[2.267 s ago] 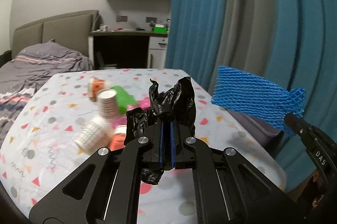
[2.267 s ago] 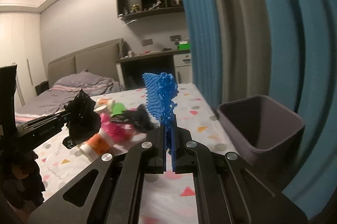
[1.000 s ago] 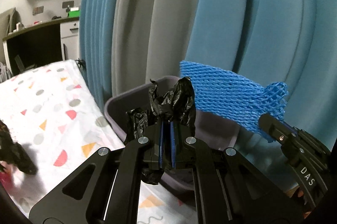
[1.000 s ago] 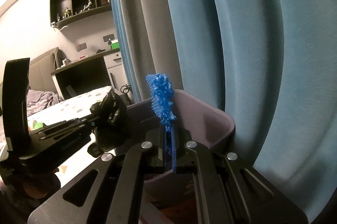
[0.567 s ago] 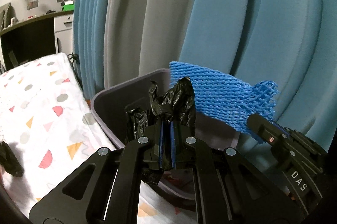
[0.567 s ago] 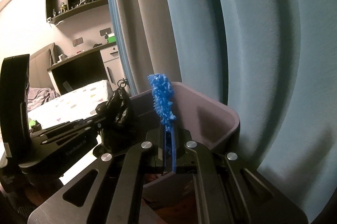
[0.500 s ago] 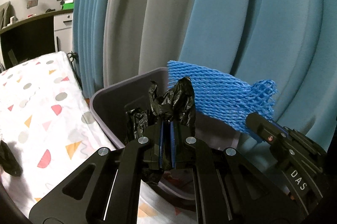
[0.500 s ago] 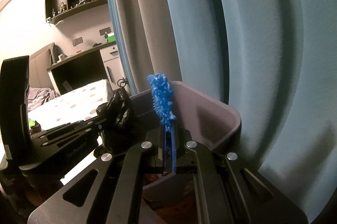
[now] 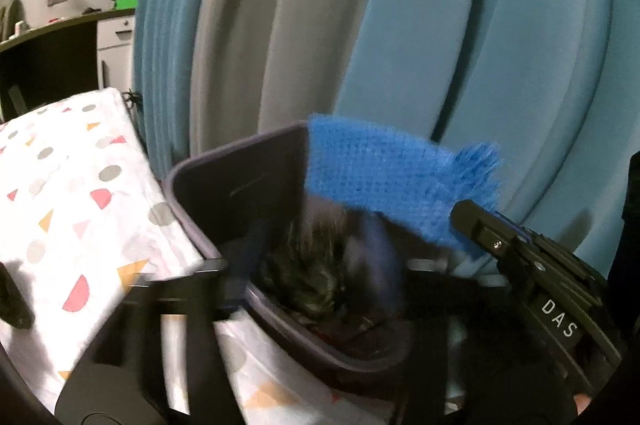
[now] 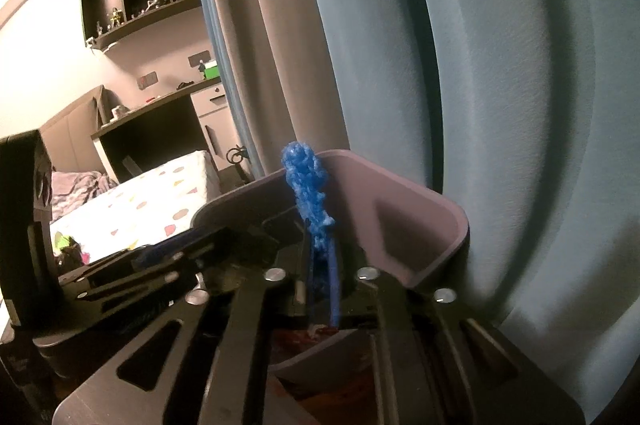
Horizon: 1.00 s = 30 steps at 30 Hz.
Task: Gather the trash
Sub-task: 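Open both grippers to drop the net and bag into the bin, then move both open grippers back over the remaining cups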
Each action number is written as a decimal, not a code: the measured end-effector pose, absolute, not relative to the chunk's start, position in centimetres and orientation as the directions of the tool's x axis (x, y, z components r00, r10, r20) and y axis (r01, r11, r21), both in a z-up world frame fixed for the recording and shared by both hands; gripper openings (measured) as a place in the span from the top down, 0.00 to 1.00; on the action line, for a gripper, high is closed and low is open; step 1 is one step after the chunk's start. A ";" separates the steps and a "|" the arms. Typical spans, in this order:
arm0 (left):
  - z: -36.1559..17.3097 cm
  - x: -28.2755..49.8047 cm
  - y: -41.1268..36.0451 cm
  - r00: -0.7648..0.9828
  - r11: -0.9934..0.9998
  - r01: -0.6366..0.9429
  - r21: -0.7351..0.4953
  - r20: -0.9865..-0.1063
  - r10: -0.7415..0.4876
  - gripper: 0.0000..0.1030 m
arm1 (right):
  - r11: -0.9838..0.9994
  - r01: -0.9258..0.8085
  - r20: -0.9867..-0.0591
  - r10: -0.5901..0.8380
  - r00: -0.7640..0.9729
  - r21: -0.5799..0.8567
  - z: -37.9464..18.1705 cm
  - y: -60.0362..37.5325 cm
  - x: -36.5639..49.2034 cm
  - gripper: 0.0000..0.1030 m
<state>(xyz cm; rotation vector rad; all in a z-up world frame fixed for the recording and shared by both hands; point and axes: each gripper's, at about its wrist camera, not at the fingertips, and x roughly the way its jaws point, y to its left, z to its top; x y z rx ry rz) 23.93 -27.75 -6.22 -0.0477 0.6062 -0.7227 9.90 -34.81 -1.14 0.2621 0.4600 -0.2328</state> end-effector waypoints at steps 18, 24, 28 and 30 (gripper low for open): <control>-4.2 18.0 -18.0 0.797 0.907 0.396 -0.141 -0.438 -0.416 0.06 | 0.946 0.282 -0.383 -0.203 0.901 0.162 0.3 -32.6 5.0 0.25; -4.1 15.1 -14.4 0.825 0.938 0.324 -0.121 -0.448 -0.343 0.06 | 0.957 0.251 -0.382 -0.179 0.907 0.148 0.2 -30.1 3.3 0.24; -4.0 13.3 -11.3 0.845 0.953 0.277 -0.120 -0.441 -0.301 0.06 | 0.966 0.199 -0.401 -0.118 0.908 0.167 -0.1 -28.0 3.1 0.23; -3.9 12.4 -9.7 0.858 0.964 0.244 -0.108 -0.439 -0.266 0.06 | 0.972 0.173 -0.407 -0.095 0.908 0.159 -0.1 -26.7 3.1 0.23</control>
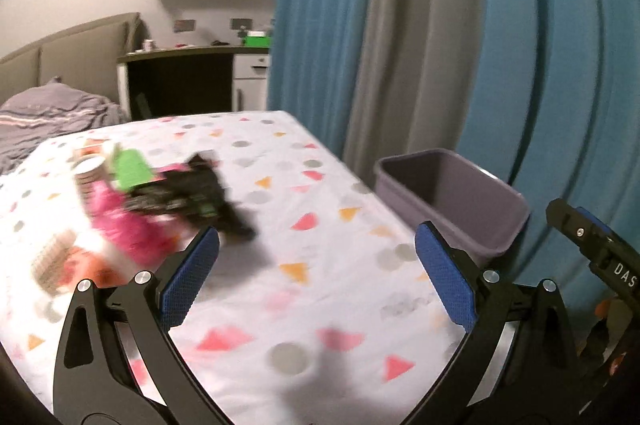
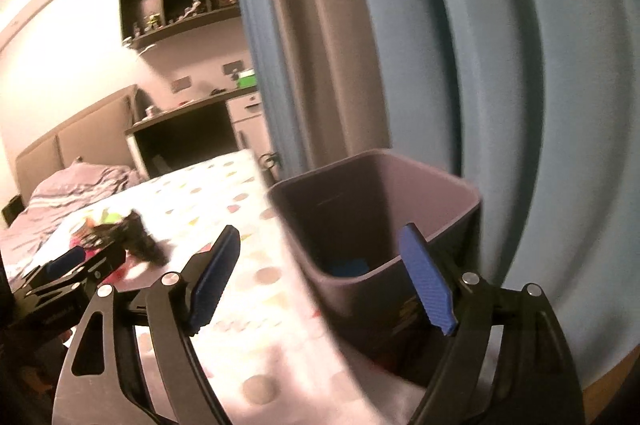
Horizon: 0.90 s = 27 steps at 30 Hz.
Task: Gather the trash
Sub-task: 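Move both open grippers back over the remaining cups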
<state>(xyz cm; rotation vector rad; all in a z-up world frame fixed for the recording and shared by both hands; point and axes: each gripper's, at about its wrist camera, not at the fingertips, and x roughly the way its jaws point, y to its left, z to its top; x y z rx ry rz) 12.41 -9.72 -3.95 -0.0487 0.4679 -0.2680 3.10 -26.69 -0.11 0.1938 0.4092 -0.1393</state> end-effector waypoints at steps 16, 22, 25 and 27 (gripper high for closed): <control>-4.6 7.7 5.6 0.894 0.989 -0.070 -0.130 -0.448 0.005 0.06 | 0.989 -0.052 -0.434 0.107 0.895 0.137 -0.2 -15.0 3.2 0.23; -4.2 6.3 10.1 0.895 0.974 -0.166 -0.155 -0.438 0.083 0.06 | 0.985 -0.133 -0.462 0.170 0.870 0.113 -0.6 -10.1 3.8 0.23; -3.9 5.6 12.1 0.896 0.967 -0.203 -0.155 -0.429 0.119 0.06 | 0.980 -0.167 -0.477 0.199 0.856 0.111 -0.9 -7.9 4.1 0.23; -3.8 5.2 13.1 0.894 0.962 -0.224 -0.156 -0.425 0.140 0.06 | 0.976 -0.189 -0.491 0.219 0.843 0.109 -1.3 -6.5 4.4 0.23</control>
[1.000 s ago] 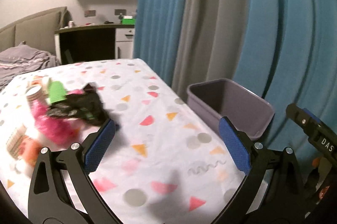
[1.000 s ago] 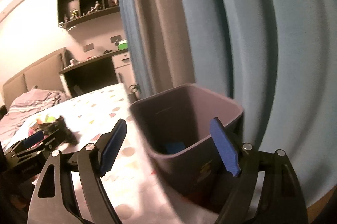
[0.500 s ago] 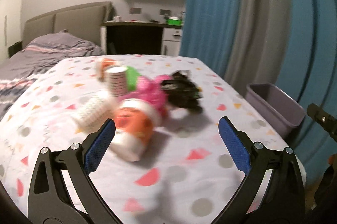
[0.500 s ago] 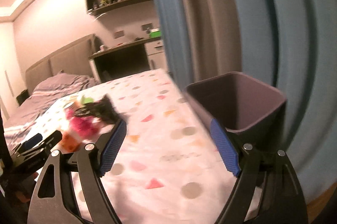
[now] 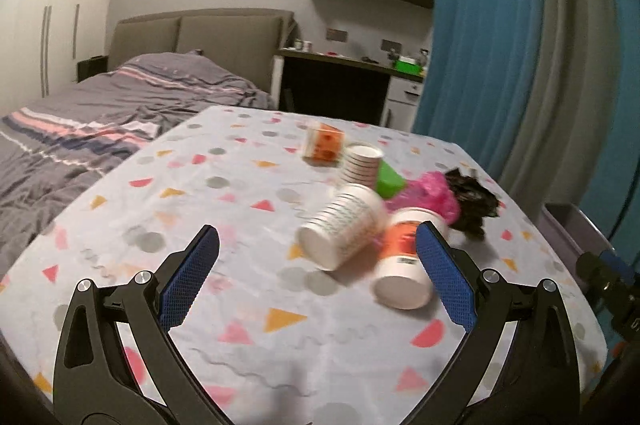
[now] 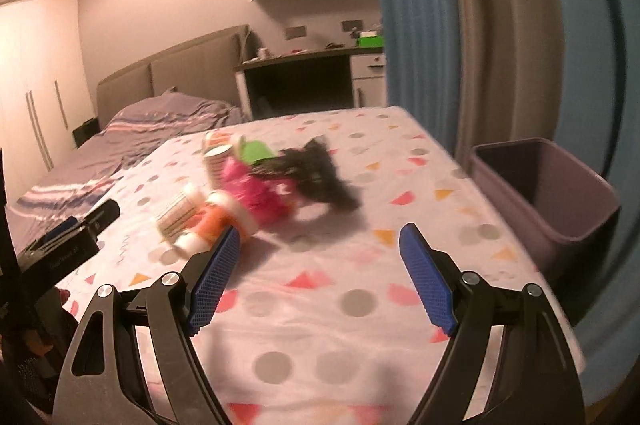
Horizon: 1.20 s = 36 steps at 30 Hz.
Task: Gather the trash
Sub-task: 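Move both open grippers back over the remaining cups, then lower the right gripper around the orange paper cup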
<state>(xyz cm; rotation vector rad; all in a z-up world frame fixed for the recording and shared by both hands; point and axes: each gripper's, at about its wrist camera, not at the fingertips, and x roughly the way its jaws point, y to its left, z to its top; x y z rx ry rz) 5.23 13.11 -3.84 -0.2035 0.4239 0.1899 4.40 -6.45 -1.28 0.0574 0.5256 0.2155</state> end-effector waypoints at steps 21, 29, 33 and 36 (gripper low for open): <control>-4.7 3.5 22.5 0.870 0.913 -0.354 -0.201 -0.430 0.242 0.06 | 0.966 -0.219 -0.657 0.253 0.710 0.136 -5.5 4.8 11.7 0.27; -4.8 4.0 22.8 0.877 0.922 -0.326 -0.208 -0.429 0.214 0.06 | 0.977 -0.154 -0.700 0.214 0.681 0.149 -6.8 5.2 13.6 0.33; -5.1 4.6 22.4 0.878 0.931 -0.304 -0.204 -0.438 0.191 0.06 | 0.977 -0.147 -0.712 0.212 0.669 0.152 -7.1 5.1 14.1 0.37; -5.3 4.9 22.0 0.880 0.935 -0.288 -0.209 -0.441 0.173 0.06 | 0.977 -0.148 -0.711 0.215 0.669 0.156 -7.1 4.8 14.2 0.38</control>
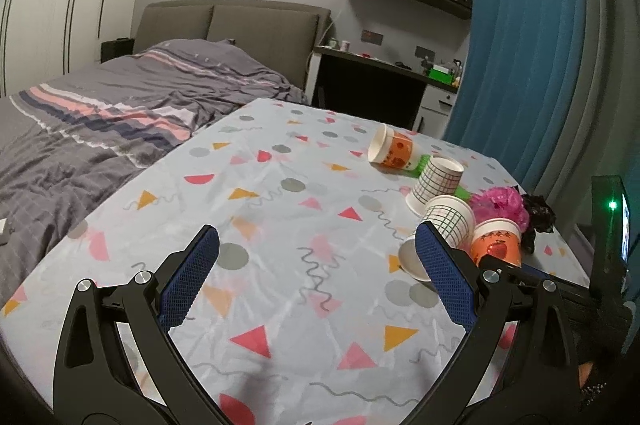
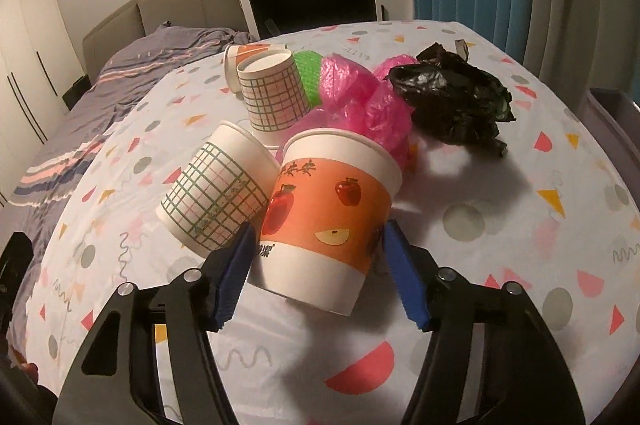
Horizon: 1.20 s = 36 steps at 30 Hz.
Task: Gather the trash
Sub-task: 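Lower the right gripper around the orange paper cup, then close the right gripper on the orange cup while the left gripper grasps a green-grid cup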
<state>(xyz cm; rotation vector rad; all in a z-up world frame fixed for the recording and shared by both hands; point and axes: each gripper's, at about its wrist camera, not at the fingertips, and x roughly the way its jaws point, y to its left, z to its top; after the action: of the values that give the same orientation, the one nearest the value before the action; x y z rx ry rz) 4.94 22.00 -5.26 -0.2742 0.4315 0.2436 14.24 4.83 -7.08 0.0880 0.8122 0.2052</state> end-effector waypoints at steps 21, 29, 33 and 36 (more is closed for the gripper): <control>-6.7 13.5 16.3 0.812 0.984 0.040 -0.175 -0.568 -0.134 0.06 | 0.971 -0.198 -0.646 0.235 0.726 0.130 -5.9 -2.5 9.3 0.40; -8.4 17.4 14.6 0.746 0.983 0.083 -0.167 -0.644 -0.172 0.06 | 0.974 -0.177 -0.638 0.228 0.735 0.144 -5.9 -5.7 8.5 0.40; -8.6 18.3 14.3 0.735 0.984 0.079 -0.161 -0.657 -0.166 0.06 | 0.974 -0.166 -0.629 0.227 0.743 0.155 -5.7 -6.8 8.3 0.40; -8.9 18.9 14.3 0.722 0.985 0.069 -0.161 -0.673 -0.160 0.08 | 0.973 -0.164 -0.626 0.231 0.745 0.164 -5.7 -7.1 8.2 0.40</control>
<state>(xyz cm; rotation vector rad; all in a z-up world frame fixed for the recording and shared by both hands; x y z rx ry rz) 18.86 14.26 -8.88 -0.1277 0.7536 -0.1269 8.19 -7.13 -5.73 0.1006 0.6975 0.2163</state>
